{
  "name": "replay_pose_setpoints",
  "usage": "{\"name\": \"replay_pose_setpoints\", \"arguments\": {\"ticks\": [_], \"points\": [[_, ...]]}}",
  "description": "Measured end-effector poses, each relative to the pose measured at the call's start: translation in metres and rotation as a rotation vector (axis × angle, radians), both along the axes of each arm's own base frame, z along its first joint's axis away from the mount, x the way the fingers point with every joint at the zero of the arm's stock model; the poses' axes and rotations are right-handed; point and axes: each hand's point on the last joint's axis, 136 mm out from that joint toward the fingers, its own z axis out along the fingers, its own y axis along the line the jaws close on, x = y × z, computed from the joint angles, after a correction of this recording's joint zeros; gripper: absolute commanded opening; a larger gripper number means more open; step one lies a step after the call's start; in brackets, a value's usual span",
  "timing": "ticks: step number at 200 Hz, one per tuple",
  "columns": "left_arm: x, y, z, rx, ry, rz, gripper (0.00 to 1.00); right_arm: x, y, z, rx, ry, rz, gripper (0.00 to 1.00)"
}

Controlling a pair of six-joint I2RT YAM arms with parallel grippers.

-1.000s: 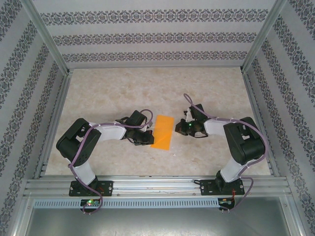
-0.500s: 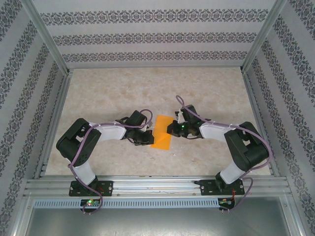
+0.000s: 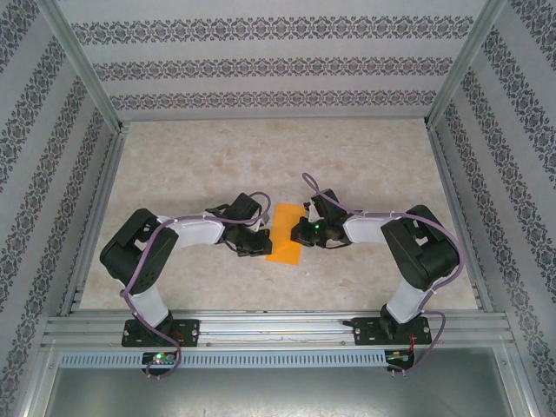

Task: Fold a paper plane with a square sheet of paper (fold left side to right side)
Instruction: Fold the triangle a second time at the center of the table.

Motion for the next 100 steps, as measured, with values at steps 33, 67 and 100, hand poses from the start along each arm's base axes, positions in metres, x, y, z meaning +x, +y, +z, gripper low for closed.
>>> {"name": "replay_pose_setpoints", "arguments": {"ticks": [33,67,100], "points": [[0.008,-0.006,0.013,-0.018,-0.023,-0.001,0.00,0.001,-0.001,0.000,-0.003,0.004,-0.003,0.00],[0.013,-0.021,0.029,-0.055,-0.057,-0.033,0.00,0.000,-0.001,-0.001,-0.007,0.013,-0.004,0.00],[0.012,-0.037,0.030,-0.073,-0.061,-0.077,0.00,0.000,-0.001,-0.001,-0.009,0.021,-0.002,0.00]]}}
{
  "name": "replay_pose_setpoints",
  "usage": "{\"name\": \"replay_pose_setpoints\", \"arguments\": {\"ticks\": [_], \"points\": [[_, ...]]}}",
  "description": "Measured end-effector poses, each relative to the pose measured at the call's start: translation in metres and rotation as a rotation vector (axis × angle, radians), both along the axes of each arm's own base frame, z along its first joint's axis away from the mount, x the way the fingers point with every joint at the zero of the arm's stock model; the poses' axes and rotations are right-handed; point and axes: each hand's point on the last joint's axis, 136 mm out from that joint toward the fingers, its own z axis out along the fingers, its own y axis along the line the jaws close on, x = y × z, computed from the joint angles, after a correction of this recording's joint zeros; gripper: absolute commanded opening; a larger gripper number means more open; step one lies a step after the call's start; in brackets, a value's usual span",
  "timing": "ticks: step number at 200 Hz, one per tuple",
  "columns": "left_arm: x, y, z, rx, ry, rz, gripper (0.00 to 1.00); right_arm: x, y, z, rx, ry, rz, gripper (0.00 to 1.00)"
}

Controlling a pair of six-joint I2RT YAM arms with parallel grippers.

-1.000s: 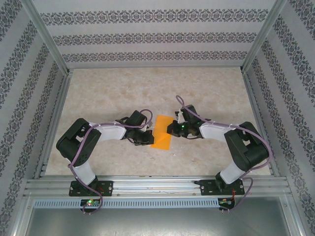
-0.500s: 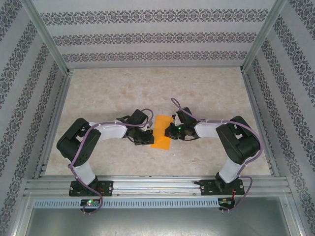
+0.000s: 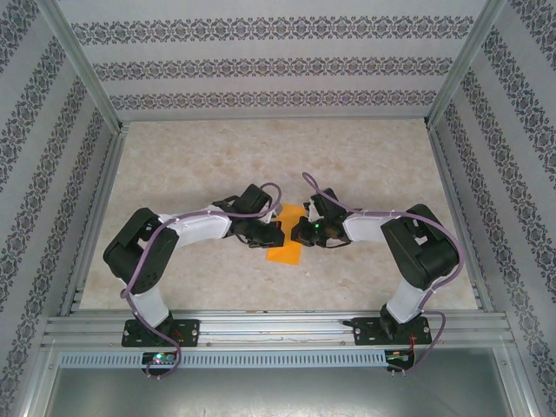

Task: Fold a paper plane with a square sheet of paper (fold left side to right side)
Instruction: Fold the triangle a second time at the center of the table.

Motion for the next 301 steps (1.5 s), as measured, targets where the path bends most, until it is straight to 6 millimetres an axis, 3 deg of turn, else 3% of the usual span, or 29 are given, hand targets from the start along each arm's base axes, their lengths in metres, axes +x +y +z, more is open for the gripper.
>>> {"name": "replay_pose_setpoints", "arguments": {"ticks": [61,173,301], "points": [[0.000,-0.002,-0.022,0.034,0.042,-0.007,0.00,-0.001,0.001,0.000,0.007,0.011,0.006,0.00],[0.008,0.003,-0.030,0.081,0.006,0.012,0.00,-0.001,0.001,-0.001,0.007,0.018,0.016,0.00],[0.005,0.004,-0.035,0.105,-0.062,-0.078,0.00,-0.001,0.001,-0.002,-0.007,0.032,0.026,0.00]]}}
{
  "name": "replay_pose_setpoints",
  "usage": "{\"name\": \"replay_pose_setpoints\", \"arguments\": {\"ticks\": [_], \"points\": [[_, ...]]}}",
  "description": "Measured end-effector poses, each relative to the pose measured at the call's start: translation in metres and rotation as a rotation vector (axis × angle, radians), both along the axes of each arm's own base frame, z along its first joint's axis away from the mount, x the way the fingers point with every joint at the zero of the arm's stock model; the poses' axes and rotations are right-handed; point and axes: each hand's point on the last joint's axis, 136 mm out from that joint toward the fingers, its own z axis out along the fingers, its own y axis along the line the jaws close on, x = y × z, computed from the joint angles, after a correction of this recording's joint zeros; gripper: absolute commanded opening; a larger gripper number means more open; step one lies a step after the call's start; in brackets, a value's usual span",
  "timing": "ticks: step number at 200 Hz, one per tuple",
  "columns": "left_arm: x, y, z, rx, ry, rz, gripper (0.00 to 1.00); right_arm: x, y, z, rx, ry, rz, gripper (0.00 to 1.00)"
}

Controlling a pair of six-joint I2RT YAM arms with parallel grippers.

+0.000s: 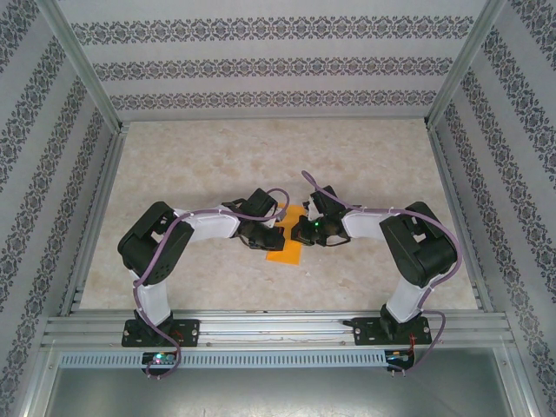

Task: Fold a paper plane with a square sheet of paper (fold left side to right side)
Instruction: Fold the triangle a second time at the center of the table.

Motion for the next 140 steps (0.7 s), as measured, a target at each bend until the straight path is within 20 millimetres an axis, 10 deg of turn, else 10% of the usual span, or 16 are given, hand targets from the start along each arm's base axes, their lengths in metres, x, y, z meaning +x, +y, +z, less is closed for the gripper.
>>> {"name": "replay_pose_setpoints", "arguments": {"ticks": [140], "points": [[-0.012,0.011,0.000,0.057,-0.066,-0.080,0.00,0.002,-0.003,0.000,0.011,0.002,0.005,0.00]]}}
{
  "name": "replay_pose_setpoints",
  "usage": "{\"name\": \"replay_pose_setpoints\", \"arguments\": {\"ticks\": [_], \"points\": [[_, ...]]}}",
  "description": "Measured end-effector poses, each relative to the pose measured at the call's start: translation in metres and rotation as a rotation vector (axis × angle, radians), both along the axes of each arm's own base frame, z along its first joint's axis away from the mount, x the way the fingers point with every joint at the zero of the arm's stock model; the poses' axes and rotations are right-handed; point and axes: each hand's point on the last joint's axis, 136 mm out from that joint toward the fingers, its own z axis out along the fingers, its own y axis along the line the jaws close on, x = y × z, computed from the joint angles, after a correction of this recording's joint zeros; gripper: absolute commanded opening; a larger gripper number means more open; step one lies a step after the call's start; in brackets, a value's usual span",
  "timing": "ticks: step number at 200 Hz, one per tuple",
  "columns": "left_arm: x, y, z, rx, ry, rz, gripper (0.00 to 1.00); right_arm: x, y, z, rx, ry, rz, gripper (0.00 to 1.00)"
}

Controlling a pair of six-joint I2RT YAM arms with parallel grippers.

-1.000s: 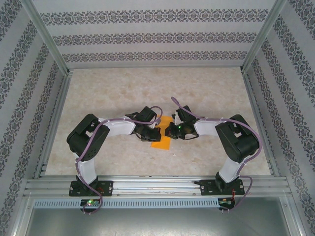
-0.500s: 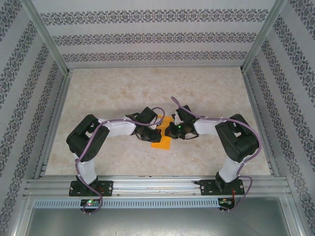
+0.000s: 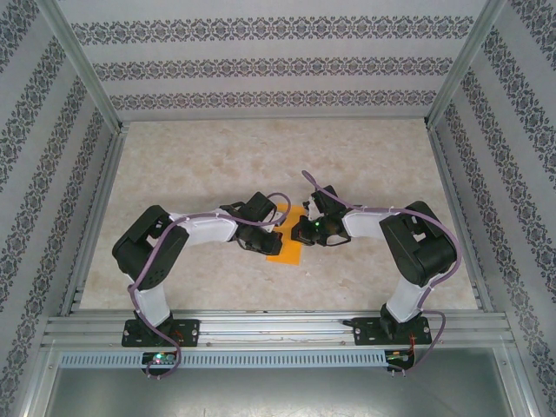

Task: Fold a paper plane with a square sheet of paper (fold left side to right side)
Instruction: Fold the triangle a second time at the center of the table.

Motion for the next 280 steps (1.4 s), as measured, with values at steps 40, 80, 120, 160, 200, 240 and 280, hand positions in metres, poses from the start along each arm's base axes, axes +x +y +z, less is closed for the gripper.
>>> {"name": "replay_pose_setpoints", "arguments": {"ticks": [40,80,120,160,200,240,280], "points": [[-0.004,0.006,0.000,0.013,-0.006,-0.006,0.00,-0.001,0.000,0.000,0.003,0.003,0.002,0.00],[-0.009,0.010,-0.001,0.031,-0.012,-0.009,0.00,0.000,0.000,0.000,0.004,0.004,0.002,0.00],[-0.014,0.019,-0.001,0.056,-0.013,-0.010,0.00,0.000,0.000,0.000,0.004,0.004,0.002,0.00],[-0.021,0.027,-0.002,0.069,-0.015,-0.005,0.00,0.000,0.001,0.000,0.007,0.005,0.004,0.00],[-0.027,0.035,-0.001,0.083,-0.017,0.000,0.01,0.000,0.003,0.001,0.015,0.014,0.013,0.00],[-0.041,0.050,0.000,0.125,0.016,0.009,0.18,0.003,0.003,0.005,-0.002,0.025,0.007,0.14],[-0.039,0.053,0.023,0.074,0.001,0.056,0.39,0.015,0.004,0.032,-0.001,-0.057,0.008,0.41]]}}
